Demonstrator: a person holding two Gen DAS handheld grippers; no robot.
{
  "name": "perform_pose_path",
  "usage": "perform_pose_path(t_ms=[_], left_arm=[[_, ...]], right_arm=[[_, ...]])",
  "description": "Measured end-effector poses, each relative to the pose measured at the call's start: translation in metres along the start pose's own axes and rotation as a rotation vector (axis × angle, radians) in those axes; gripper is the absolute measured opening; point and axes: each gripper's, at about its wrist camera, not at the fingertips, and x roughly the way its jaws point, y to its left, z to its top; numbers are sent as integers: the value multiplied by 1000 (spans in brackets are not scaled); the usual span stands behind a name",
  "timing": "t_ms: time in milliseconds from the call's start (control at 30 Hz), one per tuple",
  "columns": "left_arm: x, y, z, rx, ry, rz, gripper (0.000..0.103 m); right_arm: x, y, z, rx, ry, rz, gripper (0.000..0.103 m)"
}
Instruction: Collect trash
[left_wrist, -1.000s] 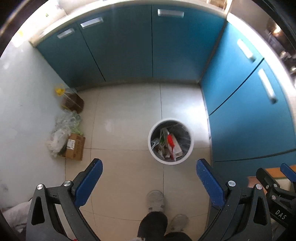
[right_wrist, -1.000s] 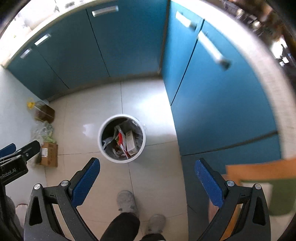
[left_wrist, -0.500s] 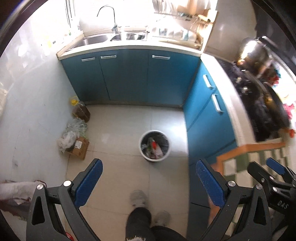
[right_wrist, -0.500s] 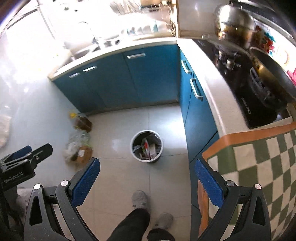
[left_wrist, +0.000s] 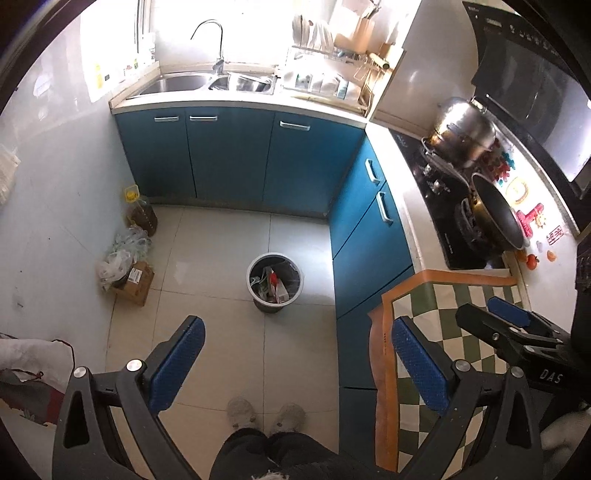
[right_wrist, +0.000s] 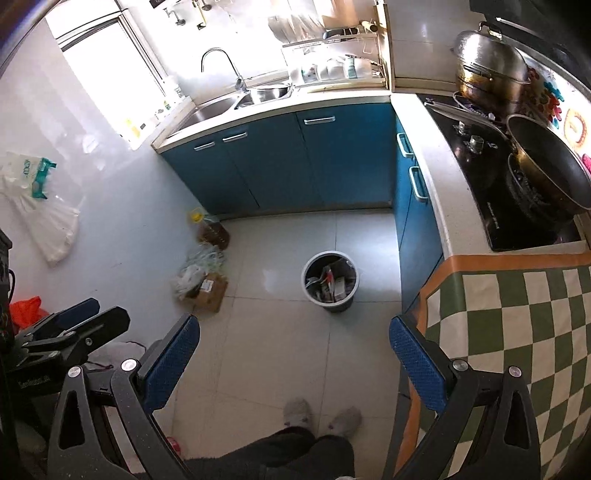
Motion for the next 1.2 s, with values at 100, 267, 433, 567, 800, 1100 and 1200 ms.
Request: perform_pose_path(t_ms=[100, 267, 433, 567, 800, 1100, 1200], left_arm=[[-9, 6, -1, -7, -24, -5, 103], [-19, 16, -3, -37, -52, 16, 103], [-24, 18, -8, -36, -57, 10, 103], [-26, 18, -11, -30, -51, 0, 103], [-29, 17, -13, -20, -46, -11, 103], [-30, 15, -15, -18, -45, -8, 103], [-30, 16, -16, -19, -40, -10, 103]], right_arm=[[-3, 7, -3, -1, -3, 16, 103], [-7, 17, -8, -11, -5, 28, 103], [-10, 21, -13, -12, -2, 37, 103], [-12, 21, -17, -10, -2, 39, 103], [-17, 20, -21, -18, 1, 48, 103], [-18, 21, -21, -31, 7, 60, 103], [-17, 20, -21, -31, 9, 66, 103]])
